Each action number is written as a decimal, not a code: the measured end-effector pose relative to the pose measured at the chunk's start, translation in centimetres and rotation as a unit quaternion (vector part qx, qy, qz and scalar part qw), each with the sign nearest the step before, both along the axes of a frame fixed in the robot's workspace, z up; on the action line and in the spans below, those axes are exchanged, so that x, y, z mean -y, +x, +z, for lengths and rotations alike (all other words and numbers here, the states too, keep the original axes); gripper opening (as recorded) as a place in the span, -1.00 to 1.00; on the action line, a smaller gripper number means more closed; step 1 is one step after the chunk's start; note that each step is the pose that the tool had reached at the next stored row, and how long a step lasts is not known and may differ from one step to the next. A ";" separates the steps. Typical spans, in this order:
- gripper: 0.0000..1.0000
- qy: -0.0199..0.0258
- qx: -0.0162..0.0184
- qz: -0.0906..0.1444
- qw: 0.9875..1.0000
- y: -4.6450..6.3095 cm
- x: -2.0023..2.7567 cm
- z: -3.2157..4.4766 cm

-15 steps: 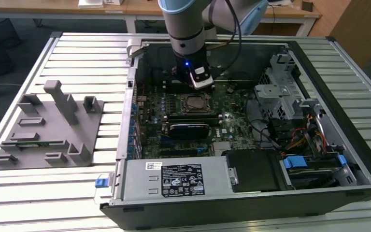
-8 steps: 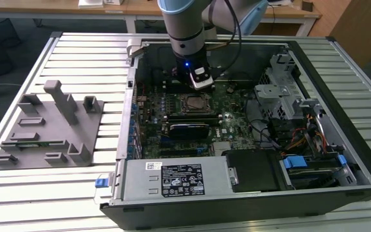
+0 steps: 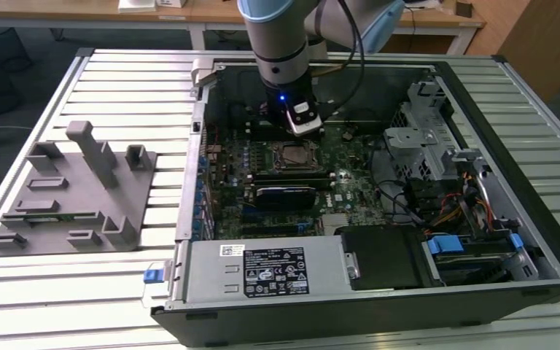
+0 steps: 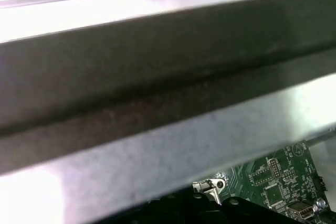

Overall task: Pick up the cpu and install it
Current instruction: 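Install the first cpu locking lever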

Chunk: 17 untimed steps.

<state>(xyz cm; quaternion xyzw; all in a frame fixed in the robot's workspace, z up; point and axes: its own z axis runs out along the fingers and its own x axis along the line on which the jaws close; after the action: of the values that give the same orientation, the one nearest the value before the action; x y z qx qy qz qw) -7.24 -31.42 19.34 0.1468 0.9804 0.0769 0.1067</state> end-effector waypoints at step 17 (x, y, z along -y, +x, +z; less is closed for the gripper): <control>-0.79 0.002 0.001 0.000 1.000 0.0 0.04 0.70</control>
<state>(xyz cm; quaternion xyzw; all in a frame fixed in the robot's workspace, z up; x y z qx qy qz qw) -7.23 -31.46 20.04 0.1470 0.9802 0.0786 0.1072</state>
